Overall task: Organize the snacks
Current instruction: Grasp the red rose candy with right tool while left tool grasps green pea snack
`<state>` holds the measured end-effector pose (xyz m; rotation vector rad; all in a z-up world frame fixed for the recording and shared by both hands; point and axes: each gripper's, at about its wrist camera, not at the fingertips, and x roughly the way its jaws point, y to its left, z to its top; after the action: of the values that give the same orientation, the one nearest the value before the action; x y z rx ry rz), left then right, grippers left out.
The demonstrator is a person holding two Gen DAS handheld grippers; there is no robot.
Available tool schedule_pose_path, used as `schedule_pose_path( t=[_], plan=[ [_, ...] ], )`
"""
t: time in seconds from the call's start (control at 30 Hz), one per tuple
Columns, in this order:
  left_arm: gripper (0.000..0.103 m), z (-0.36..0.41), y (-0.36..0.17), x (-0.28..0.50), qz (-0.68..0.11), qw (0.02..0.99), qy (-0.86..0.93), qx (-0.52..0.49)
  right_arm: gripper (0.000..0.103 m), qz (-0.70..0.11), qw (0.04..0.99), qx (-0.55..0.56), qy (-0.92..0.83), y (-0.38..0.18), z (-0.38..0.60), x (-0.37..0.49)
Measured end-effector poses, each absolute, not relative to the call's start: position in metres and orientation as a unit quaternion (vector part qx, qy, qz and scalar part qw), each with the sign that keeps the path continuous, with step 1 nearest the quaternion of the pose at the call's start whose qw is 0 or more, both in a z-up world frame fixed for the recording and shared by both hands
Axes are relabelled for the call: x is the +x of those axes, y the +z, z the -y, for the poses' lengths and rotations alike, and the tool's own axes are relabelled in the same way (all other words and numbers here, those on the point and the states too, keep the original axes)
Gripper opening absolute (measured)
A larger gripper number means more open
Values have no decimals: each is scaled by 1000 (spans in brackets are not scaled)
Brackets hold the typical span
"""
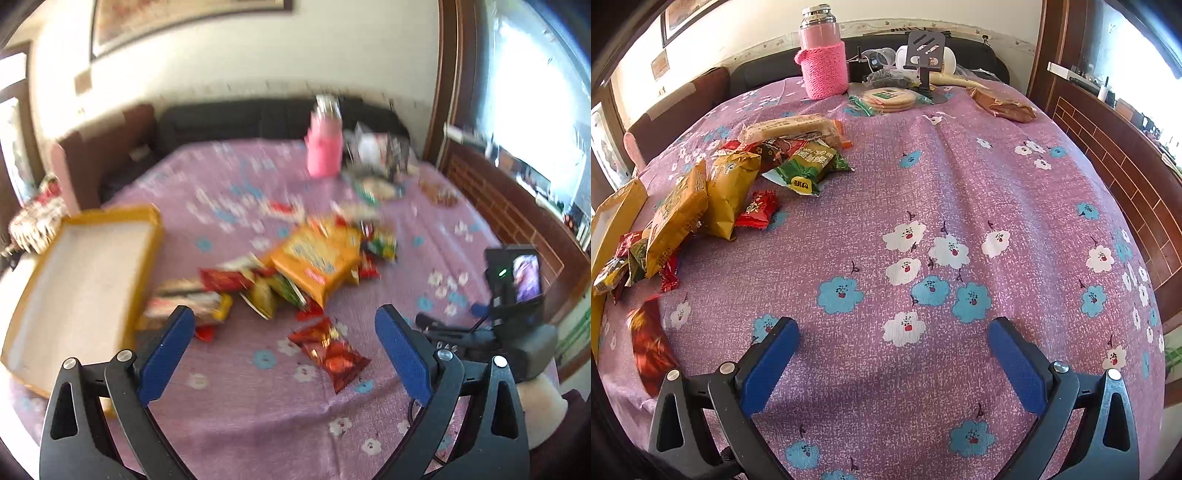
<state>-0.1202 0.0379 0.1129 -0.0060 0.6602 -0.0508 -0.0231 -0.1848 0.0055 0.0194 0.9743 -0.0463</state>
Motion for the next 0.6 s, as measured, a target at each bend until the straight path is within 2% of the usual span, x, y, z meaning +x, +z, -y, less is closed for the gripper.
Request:
schedule_pose_path(
  t=[0.07, 0.27, 0.4, 0.43, 0.47, 0.5, 0.6],
  plan=[
    [99, -43, 122, -132, -300, 954, -10, 3, 103, -470, 882, 11, -23, 6, 185, -23],
    [99, -66, 124, -139, -314, 949, -14, -10, 103, -497, 868, 9, -16, 8, 185, -22],
    [99, -105, 143, -159, -275, 961, 25, -27, 103, -526, 850, -7, 3, 9, 183, -28],
    [99, -118, 151, -165, -252, 966, 42, -27, 101, -532, 846, -12, 2, 10, 183, -30],
    [99, -126, 156, -170, -237, 970, 55, -24, 95, -534, 845, -17, -3, 13, 183, -32],
    [99, -137, 162, -176, -214, 974, 74, -22, 83, -525, 851, -19, -11, 21, 182, -38],
    [103, -163, 165, -180, -184, 980, 74, -32, 81, -485, 874, 8, 33, 45, 170, -55]
  ],
)
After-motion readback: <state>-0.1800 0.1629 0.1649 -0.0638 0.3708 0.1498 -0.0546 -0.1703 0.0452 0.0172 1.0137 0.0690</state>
